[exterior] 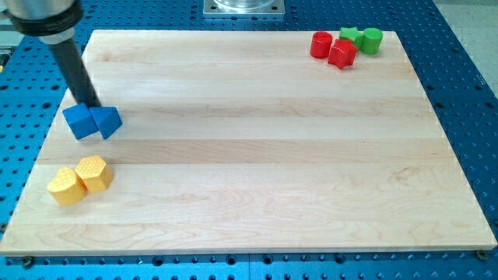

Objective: Push the blue triangle close the yellow hexagon

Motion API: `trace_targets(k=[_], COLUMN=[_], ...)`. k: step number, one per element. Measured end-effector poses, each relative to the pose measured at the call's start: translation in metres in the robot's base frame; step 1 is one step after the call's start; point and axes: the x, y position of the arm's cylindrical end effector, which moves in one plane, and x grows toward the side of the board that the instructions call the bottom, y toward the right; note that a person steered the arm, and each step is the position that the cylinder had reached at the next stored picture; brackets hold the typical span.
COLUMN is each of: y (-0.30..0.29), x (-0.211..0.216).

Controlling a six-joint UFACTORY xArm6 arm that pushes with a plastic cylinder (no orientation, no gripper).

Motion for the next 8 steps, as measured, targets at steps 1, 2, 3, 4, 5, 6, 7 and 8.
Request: trace_targets(k=[1, 2, 3, 4, 5, 6, 7, 8], y=[0.006, 0.017, -0.005, -0.010, 0.014, 0.069, 0.070, 0.061], x=[0.042, 0.062, 0.042, 0.026, 0.011, 0.019, 0.010, 0.046])
